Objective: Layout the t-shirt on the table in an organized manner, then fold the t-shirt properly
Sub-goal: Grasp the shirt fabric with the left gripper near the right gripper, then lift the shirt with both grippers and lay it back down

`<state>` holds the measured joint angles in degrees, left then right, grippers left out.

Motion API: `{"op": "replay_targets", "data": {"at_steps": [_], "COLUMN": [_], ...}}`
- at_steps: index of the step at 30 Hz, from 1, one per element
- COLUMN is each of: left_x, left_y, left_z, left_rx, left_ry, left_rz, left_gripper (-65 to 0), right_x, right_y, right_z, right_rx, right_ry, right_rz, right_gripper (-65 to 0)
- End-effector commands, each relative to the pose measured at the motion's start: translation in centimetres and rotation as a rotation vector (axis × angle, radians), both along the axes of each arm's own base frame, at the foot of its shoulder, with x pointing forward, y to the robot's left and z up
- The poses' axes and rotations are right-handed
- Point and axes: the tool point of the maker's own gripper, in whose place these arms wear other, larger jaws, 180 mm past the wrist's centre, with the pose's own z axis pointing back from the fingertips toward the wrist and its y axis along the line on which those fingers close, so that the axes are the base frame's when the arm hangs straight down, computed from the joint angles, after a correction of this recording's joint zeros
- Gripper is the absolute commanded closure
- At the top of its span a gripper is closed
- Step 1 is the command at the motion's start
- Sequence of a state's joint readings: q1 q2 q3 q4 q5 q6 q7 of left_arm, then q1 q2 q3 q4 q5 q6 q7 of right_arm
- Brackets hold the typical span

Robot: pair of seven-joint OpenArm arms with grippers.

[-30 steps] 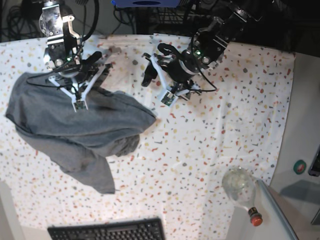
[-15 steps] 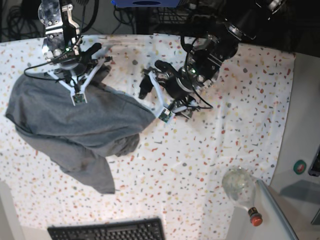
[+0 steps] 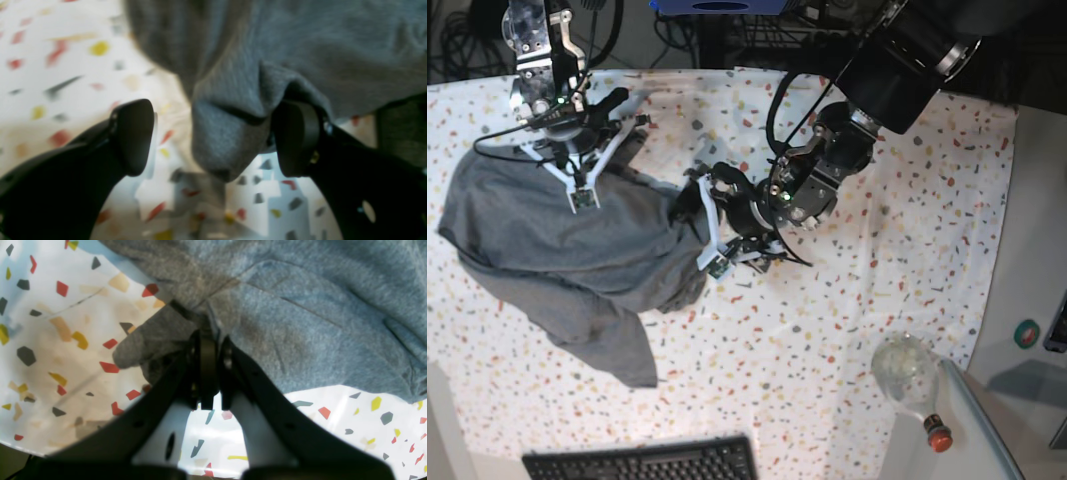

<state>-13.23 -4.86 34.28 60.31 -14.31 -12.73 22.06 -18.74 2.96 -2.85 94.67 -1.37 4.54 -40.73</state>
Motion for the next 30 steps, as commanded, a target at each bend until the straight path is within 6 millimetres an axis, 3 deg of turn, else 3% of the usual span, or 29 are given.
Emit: {"op": "replay_targets", "data": {"at_steps": [1,4,5,7,9,10,12,15,19,22,26,30], "left_x": [1.2,0.4,0.2,0.2,0.3,0.3,-0.1,-2.1,-3.5,-4.1,-4.1,-3.4], "left_y": [-0.5,-2.0,-2.2,-2.0,-0.9,0.4,2.4,6.7,12.8,16.6,18.5,17.6], "left_z": [1.1,0.9,0.8,0.7,0.4,0.0,-0.4,-0.3,2.6,5.3,9.5,13.4], "left_rx": [-0.025,-0.053,-0.051,-0.046,-0.035,-0.012,0.020,0.076,0.135,0.201,0.252,0.259], "left_ry": [-0.032,-0.007,-0.004,-0.004,-0.001,0.000,-0.004,-0.028,-0.115,-0.135,-0.144,-0.198], "left_rz": [0.004,-0.037,-0.041,-0.040,-0.026,-0.020,-0.021,-0.029,0.073,0.143,0.209,0.200], "left_gripper": [-52.5,-51.7,-48.4,-30.3,-3.5,0.0,0.0,0.0,0.0,0.0,0.0,0.0], "right_x": [0.9,0.9,0.9,0.8,0.7,0.8,0.5,0.9,1.4,1.4,0.6,0.5], "right_y": [-0.1,-0.1,-0.1,-0.2,-0.5,-0.7,-0.8,-0.2,0.3,0.6,0.6,0.5], "right_z": [0.8,0.7,0.7,0.8,0.9,1.1,1.4,3.4,6.5,7.7,7.6,8.3], "right_rx": [-0.001,-0.002,-0.002,-0.004,-0.013,-0.019,-0.019,-0.009,0.006,0.015,0.017,0.018], "right_ry": [-0.037,-0.036,-0.036,-0.036,-0.039,-0.044,-0.051,-0.107,-0.191,-0.220,-0.210,-0.229], "right_rz": [0.000,0.000,0.000,-0.004,0.000,0.002,0.005,0.015,0.020,0.021,0.022,0.017], "right_gripper": [0.0,0.0,0.0,0.0,0.0,0.0,0.0,0.0,0.0,0.0,0.0,0.0]}}
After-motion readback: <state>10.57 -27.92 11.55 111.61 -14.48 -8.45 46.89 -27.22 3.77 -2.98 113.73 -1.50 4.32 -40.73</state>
